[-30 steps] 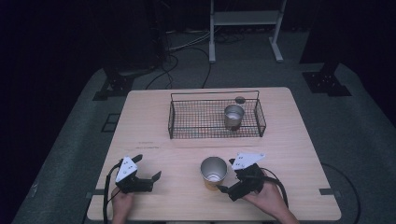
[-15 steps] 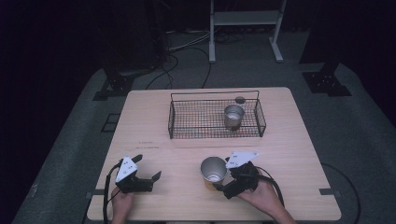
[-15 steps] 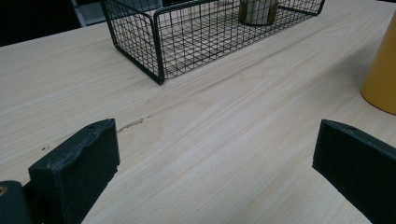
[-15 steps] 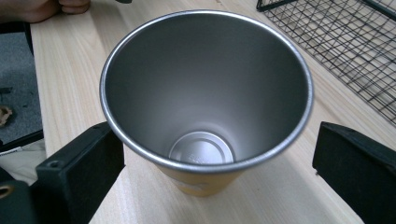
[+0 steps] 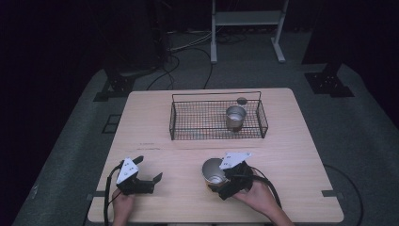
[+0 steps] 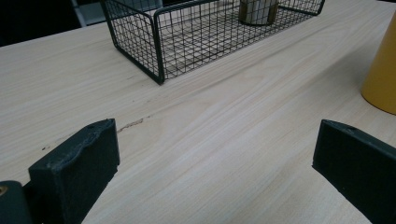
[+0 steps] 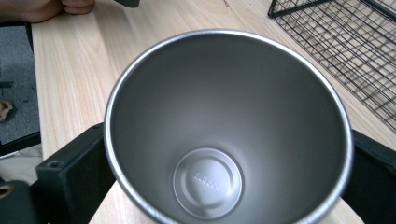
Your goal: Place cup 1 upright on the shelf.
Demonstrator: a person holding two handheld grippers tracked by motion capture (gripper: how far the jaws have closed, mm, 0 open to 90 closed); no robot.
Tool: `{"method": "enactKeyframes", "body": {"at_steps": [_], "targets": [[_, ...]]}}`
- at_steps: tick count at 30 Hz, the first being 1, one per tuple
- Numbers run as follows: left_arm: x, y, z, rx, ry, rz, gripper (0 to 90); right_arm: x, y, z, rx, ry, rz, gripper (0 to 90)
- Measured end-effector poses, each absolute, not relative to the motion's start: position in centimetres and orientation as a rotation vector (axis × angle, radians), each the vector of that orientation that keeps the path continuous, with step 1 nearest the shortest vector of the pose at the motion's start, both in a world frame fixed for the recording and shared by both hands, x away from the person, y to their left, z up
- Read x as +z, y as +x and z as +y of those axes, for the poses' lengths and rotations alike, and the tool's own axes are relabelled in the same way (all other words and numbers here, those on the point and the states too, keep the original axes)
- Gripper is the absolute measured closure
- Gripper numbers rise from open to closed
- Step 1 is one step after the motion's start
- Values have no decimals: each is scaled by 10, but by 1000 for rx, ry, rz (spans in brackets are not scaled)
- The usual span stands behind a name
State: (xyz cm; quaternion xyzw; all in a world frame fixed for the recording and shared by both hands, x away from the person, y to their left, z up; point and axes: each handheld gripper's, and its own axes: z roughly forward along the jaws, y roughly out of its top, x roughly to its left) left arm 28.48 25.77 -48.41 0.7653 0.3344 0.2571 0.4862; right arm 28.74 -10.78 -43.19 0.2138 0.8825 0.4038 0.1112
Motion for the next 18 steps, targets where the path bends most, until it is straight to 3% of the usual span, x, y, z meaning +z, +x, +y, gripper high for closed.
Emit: {"method": "enactKeyframes", "body": {"at_steps": [10, 18], "targets": [[-484, 285, 258, 626, 1860, 813, 0, -431, 290, -101, 1162, 617, 2599, 16], [-484, 285, 258, 626, 1860, 813, 0, -430, 291, -102, 1147, 618, 2615, 81]]}}
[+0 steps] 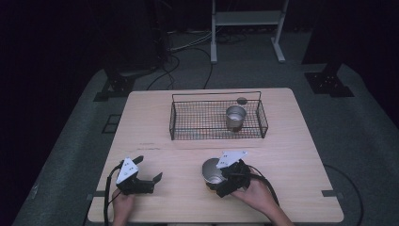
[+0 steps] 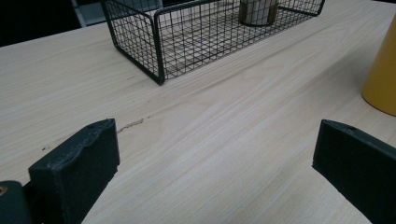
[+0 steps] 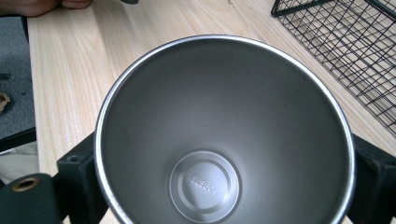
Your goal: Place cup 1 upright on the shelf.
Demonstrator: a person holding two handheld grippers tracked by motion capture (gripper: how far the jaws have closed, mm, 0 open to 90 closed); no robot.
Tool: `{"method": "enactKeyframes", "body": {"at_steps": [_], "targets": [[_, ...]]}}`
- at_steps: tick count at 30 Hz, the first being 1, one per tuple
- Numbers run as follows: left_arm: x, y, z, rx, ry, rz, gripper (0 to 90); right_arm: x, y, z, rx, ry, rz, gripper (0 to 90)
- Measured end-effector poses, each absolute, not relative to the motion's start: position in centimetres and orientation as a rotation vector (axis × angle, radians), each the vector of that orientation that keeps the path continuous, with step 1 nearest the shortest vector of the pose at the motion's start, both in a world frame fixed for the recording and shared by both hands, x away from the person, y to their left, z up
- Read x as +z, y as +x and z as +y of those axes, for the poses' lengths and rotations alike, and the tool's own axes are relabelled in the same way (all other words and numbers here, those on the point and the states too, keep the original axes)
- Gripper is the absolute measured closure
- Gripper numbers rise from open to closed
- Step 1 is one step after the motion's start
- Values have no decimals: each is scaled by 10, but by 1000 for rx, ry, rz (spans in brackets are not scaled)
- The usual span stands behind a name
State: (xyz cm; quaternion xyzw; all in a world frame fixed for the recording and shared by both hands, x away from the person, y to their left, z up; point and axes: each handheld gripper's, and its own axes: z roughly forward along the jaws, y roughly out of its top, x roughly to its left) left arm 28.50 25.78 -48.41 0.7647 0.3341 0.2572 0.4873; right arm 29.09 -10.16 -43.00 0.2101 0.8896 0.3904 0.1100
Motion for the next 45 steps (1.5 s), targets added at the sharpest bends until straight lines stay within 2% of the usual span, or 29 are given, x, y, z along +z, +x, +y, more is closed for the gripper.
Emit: {"method": "enactKeyframes", "body": {"at_steps": [19, 37, 45], "targets": [[-484, 285, 259, 624, 1859, 811, 0, -418, 298, -99, 1101, 609, 2667, 100], [-484, 285, 258, 621, 1859, 814, 0, -379, 313, -110, 1135, 580, 2644, 127], [-484, 285, 258, 621, 1861, 813, 0, -373, 321, -113, 1165, 632, 2637, 127]]}}
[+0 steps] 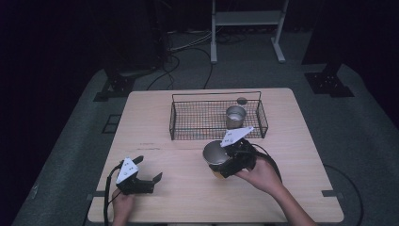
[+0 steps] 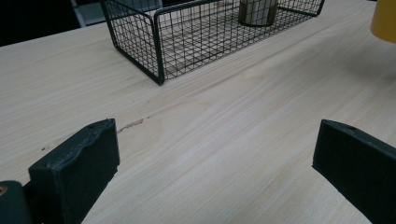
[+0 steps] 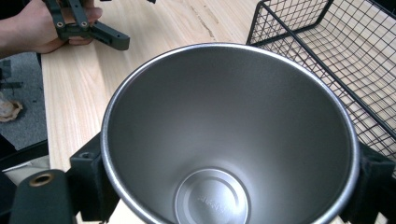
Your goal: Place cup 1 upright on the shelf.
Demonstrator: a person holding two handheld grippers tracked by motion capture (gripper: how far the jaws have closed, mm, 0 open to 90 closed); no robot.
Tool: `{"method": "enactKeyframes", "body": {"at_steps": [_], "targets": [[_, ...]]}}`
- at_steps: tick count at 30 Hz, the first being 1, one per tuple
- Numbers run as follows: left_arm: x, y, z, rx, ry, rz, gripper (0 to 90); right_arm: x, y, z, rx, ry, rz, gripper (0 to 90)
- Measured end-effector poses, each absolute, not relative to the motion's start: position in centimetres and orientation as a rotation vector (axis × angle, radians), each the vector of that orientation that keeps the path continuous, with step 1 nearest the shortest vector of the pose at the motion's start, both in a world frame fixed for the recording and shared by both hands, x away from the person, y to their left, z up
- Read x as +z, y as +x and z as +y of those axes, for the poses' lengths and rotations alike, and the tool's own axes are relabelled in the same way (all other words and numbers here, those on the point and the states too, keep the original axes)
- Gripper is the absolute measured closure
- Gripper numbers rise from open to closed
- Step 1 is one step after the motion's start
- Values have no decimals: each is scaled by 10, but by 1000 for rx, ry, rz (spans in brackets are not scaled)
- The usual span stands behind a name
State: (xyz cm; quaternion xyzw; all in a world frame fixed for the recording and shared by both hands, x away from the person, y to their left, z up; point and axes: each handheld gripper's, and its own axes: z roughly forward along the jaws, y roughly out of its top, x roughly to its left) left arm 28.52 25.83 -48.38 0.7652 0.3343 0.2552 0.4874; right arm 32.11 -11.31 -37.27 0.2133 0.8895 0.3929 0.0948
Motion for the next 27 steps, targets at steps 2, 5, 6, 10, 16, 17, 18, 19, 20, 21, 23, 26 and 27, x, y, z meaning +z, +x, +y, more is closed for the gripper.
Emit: {"method": "enactKeyframes", "body": {"at_steps": [2, 5, 6, 10, 16, 17, 18, 19, 20, 21, 23, 26, 27], "targets": [[-484, 285, 258, 620, 1860, 813, 0, -372, 323, -114, 1162, 635, 2634, 127], [-484, 285, 258, 622, 1860, 811, 0, -368, 325, -115, 1160, 636, 2630, 127], [-484, 285, 258, 620, 1860, 813, 0, -367, 326, -116, 1165, 638, 2627, 127], [-484, 285, 259, 621, 1856, 811, 0, -357, 331, -118, 1170, 630, 2616, 127], [-484, 285, 259, 617, 1854, 812, 0, -342, 340, -120, 1181, 632, 2602, 127], [-484, 285, 259, 617, 1853, 811, 0, -340, 341, -120, 1185, 635, 2598, 127], [-484, 285, 259, 617, 1852, 811, 0, -337, 343, -120, 1183, 631, 2596, 127], [-484, 285, 259, 618, 1848, 810, 0, -334, 345, -120, 1187, 635, 2593, 127], [-484, 285, 259, 618, 1848, 812, 0, -332, 346, -119, 1190, 637, 2590, 127], [-484, 285, 259, 618, 1847, 814, 0, -331, 348, -119, 1191, 638, 2590, 127], [-484, 285, 260, 617, 1849, 814, 0, -326, 352, -119, 1195, 634, 2590, 127], [-484, 285, 260, 619, 1850, 813, 0, -320, 357, -119, 1207, 640, 2587, 127], [-484, 285, 260, 618, 1849, 814, 0, -319, 359, -119, 1211, 644, 2590, 128]]}}
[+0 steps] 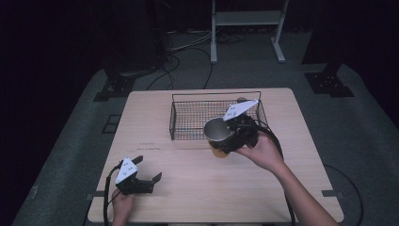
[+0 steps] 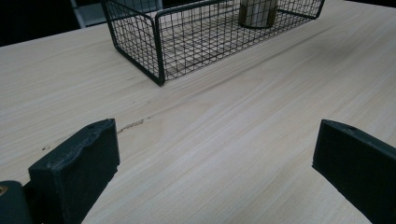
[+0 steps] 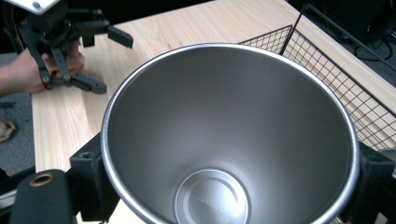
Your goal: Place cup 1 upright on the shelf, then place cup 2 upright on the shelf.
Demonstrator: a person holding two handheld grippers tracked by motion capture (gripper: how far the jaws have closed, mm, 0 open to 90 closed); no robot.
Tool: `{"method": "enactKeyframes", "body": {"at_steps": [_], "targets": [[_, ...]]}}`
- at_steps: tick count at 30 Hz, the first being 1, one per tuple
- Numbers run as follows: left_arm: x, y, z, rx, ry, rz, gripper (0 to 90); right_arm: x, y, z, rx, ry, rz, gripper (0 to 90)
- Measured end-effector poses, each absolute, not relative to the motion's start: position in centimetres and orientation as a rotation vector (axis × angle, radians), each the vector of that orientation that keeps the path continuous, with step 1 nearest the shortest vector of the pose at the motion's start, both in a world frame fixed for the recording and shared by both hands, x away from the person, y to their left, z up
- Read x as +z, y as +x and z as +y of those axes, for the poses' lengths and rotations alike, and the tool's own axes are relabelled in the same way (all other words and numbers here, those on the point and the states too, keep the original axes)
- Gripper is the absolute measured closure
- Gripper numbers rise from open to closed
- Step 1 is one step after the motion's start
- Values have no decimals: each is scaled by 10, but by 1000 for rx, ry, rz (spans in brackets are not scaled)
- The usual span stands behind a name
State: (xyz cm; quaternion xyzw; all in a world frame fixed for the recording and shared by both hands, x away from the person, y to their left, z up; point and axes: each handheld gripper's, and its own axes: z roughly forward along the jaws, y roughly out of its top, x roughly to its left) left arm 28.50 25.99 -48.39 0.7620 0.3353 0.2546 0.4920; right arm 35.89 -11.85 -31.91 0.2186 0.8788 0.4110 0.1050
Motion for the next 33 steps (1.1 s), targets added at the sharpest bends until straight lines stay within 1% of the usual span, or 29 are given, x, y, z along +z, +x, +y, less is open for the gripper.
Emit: {"method": "enactKeyframes", "body": {"at_steps": [18, 33], "targets": [[-484, 285, 260, 616, 1843, 812, 0, -300, 381, -111, 1222, 651, 2567, 127], [-484, 285, 259, 619, 1854, 808, 0, -298, 409, -107, 1203, 700, 2561, 127]]}}
